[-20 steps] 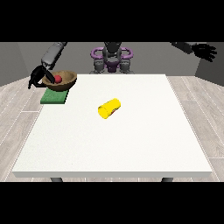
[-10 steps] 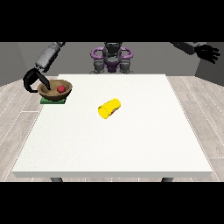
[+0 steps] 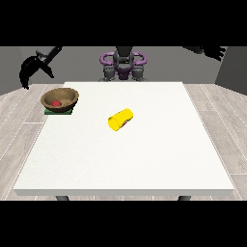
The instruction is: Pick the cup and pour the ball into the bowl, then pick the bowl and place it on the pad
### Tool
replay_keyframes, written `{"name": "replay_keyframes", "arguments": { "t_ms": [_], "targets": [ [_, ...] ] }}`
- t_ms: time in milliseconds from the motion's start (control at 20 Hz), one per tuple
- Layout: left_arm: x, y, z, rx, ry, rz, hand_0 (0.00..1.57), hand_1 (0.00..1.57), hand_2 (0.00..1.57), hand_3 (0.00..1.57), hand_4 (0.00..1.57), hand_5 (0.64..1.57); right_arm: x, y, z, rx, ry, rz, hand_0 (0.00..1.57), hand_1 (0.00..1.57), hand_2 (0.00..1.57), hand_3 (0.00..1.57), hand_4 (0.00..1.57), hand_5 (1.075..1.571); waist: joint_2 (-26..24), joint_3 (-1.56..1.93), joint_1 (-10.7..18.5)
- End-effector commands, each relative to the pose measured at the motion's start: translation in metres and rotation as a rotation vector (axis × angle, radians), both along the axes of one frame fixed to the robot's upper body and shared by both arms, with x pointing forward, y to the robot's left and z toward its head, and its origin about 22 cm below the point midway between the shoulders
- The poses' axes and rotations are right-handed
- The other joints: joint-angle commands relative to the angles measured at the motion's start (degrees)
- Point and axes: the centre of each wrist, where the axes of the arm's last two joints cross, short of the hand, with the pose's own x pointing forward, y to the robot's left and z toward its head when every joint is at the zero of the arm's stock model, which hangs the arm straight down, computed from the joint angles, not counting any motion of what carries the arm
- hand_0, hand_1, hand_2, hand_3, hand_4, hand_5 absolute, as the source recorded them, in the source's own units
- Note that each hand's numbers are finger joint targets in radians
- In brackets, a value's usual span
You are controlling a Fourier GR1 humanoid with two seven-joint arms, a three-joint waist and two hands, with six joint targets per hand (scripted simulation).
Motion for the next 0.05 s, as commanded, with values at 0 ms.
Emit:
{"name": "replay_keyframes", "arguments": {
  "t_ms": [0],
  "targets": [
    [-0.0152,-0.0078,-0.0462,-0.009,0.192,0.032,0.0,0.0,0.0,0.0,0.9,1.559,0.0194,0.0291,0.0114,0.052,0.007,0.153,0.0,0.0,0.0,0.0,0.48,1.434,-11.2,-0.17,-3.4]
  ]
}}
